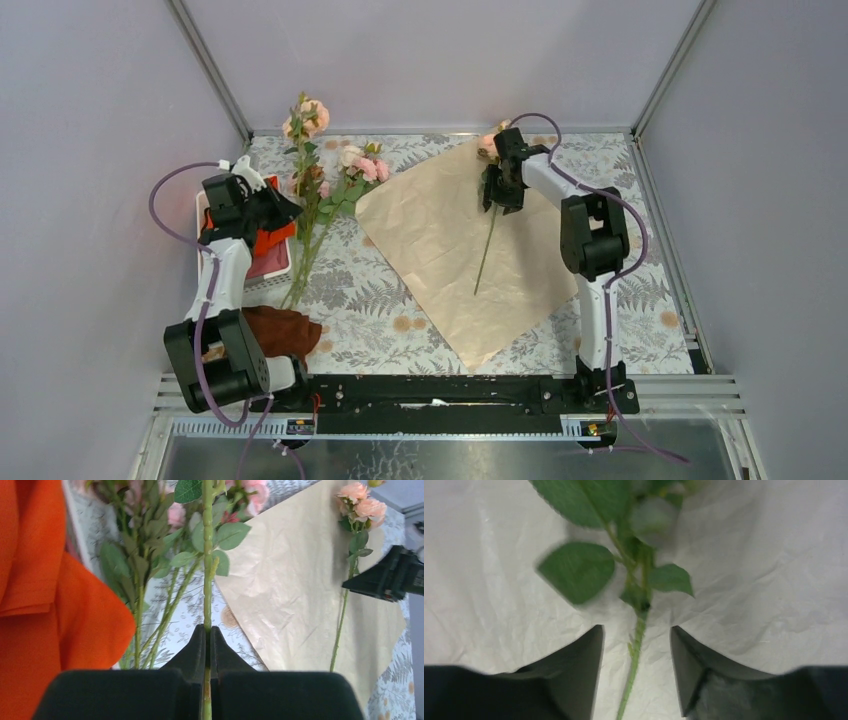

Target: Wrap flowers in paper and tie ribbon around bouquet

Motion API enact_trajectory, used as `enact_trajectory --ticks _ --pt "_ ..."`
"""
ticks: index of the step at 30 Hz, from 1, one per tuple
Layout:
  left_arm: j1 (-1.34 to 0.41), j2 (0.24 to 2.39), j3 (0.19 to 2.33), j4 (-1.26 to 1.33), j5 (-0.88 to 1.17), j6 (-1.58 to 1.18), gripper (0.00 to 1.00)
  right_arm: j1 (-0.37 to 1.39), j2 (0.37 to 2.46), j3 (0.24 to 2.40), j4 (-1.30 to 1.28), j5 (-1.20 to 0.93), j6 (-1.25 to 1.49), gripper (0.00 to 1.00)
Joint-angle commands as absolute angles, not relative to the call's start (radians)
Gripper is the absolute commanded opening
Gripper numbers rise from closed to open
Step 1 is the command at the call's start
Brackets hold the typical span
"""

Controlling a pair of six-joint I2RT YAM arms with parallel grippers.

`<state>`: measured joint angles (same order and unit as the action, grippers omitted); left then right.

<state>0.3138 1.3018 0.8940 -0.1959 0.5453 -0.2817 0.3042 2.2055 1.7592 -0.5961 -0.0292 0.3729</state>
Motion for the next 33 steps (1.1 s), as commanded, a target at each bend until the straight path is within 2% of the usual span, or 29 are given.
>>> enact_trajectory --ticks 1,4,5,7,9,11,13,17,21,22,24,25,28,29,30,31,32,33 --pt "0.269 1.242 0.977 -0.212 0.625 -0.243 0.0 0.31 2.191 1.955 -0.742 0.044 0.282 0.68" --pt "0.224 1.239 1.025 -0.245 0.701 -0.239 0.0 0.334 2.081 1.942 -0.707 0.006 0.266 0.93" --pt "0.211 1.241 1.039 -0.251 0.728 -0.246 0.0 0.353 2.018 1.902 -0.655 -0.044 0.269 0.99" --pt "0.18 1.247 1.065 -0.257 0.765 -0.267 0.0 0.399 1.879 1.755 -0.466 -0.212 0.327 1.0" --pt "0.142 1.256 1.088 -0.257 0.791 -0.286 0.0 0.452 1.742 1.528 -0.088 -0.404 0.503 1.0" --pt "0.096 1.267 1.107 -0.253 0.802 -0.3 0.0 0.519 1.664 1.346 0.303 -0.463 0.704 1.0" --pt "0.05 1.276 1.119 -0.248 0.805 -0.313 0.0 0.584 1.669 1.297 0.506 -0.453 0.829 1.0" --pt "-0.031 1.276 1.133 -0.246 0.805 -0.319 0.0 0.656 1.77 1.364 0.649 -0.416 0.97 1.0" --pt "-0.087 1.261 1.119 -0.247 0.819 -0.307 0.0 0.667 1.856 1.439 0.621 -0.379 1.013 0.99" --pt "-0.098 1.258 1.114 -0.247 0.825 -0.307 0.0 0.667 1.863 1.445 0.62 -0.37 1.015 0.96" --pt "-0.102 1.26 1.105 -0.246 0.836 -0.304 0.0 0.668 1.871 1.454 0.619 -0.361 1.016 0.81" --pt "-0.103 1.259 1.101 -0.248 0.84 -0.298 0.0 0.667 1.872 1.457 0.616 -0.356 1.016 0.68" --pt "-0.111 1.263 1.09 -0.267 0.842 -0.263 0.0 0.664 1.86 1.456 0.564 -0.325 0.998 0.17" --pt "-0.112 1.266 1.09 -0.28 0.842 -0.243 0.0 0.661 1.852 1.453 0.532 -0.314 0.983 0.05" --pt "-0.112 1.269 1.093 -0.298 0.836 -0.22 0.0 0.655 1.84 1.442 0.508 -0.305 0.965 0.0" --pt "-0.112 1.276 1.105 -0.346 0.817 -0.191 0.39 0.645 1.825 1.426 0.489 -0.304 0.948 0.0" --pt "-0.111 1.286 1.126 -0.375 0.779 -0.148 0.72 0.63 1.807 1.403 0.467 -0.306 0.931 0.0" --pt "-0.111 1.296 1.148 -0.442 0.719 -0.106 0.95 0.612 1.785 1.384 0.431 -0.305 0.905 0.0"
